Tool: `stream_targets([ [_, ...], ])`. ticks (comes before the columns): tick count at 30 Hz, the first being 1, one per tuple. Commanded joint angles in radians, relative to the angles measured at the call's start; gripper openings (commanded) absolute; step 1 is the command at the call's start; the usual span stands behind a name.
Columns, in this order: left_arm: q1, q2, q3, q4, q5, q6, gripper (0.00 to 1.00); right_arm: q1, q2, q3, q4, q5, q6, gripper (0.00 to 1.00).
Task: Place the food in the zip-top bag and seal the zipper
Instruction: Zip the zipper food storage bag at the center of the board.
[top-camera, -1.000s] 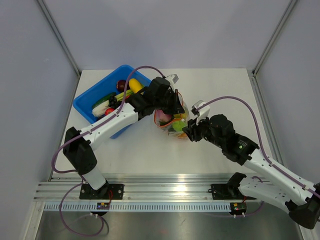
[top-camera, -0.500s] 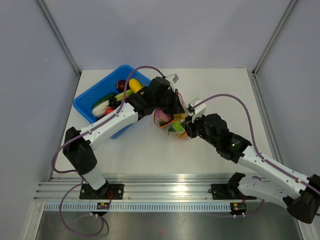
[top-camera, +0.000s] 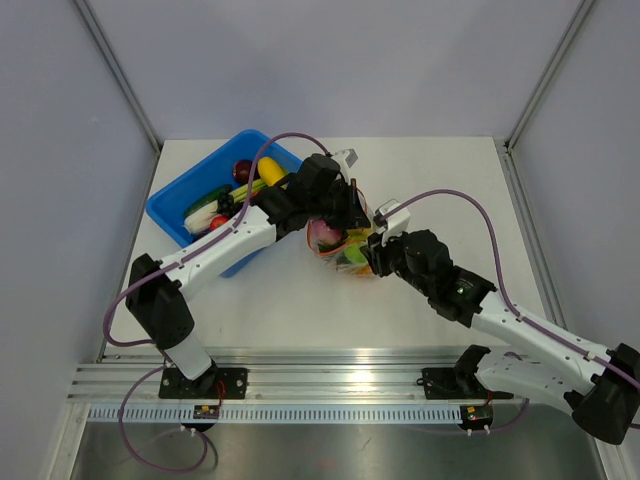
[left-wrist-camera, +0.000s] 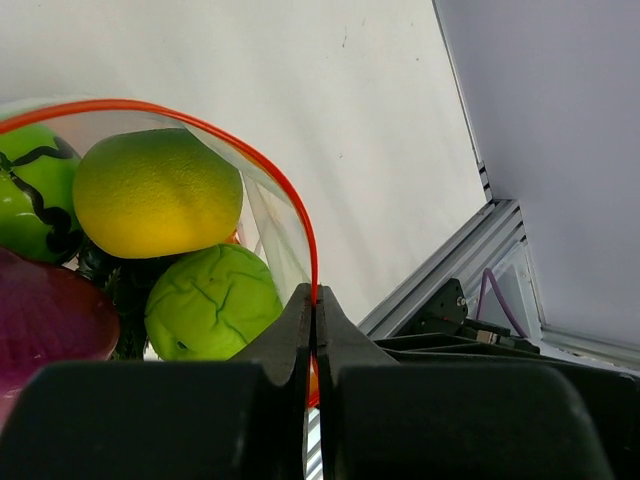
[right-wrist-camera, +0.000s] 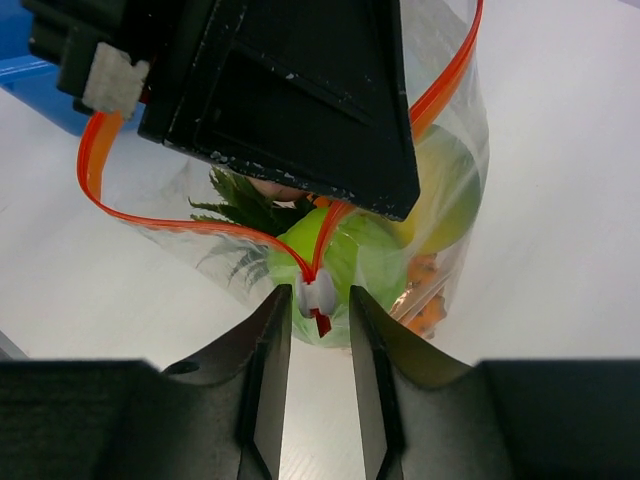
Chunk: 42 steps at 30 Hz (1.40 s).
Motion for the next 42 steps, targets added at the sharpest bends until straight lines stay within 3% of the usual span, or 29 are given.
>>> stream_targets([
  [1,0.006,-0.003,0.041,0.032,0.025,-0.008,0.0,0.01,0.014,0.014,0.032,0.015,0.006,0.38],
  [5,0.006,-0.003,0.039,0.032,0.024,-0.006,0.0,0.01,-0.002,0.011,0.022,0.004,0.008,0.52],
  [11,0.007,-0.009,0.038,0.028,0.022,-0.001,0.0,0.01,-0.108,0.005,-0.042,0.08,0.012,0.59],
  [16,0.012,-0.014,0.033,0.024,0.028,0.0,0.0,0.01,-0.215,-0.032,-0.084,0.133,-0.015,0.59],
  [28,0.013,-0.017,0.039,0.021,0.03,0.0,0.0,0.01,-0.15,-0.102,0.051,0.007,-0.069,0.58],
  [38,0.013,-0.018,0.038,0.026,0.04,-0.005,0.0,0.01,-0.044,-0.102,0.209,0.016,-0.081,0.41],
  [42,0.013,-0.015,0.038,0.026,0.047,-0.006,0.0,0.01,-0.025,-0.101,0.243,-0.005,-0.064,0.4],
])
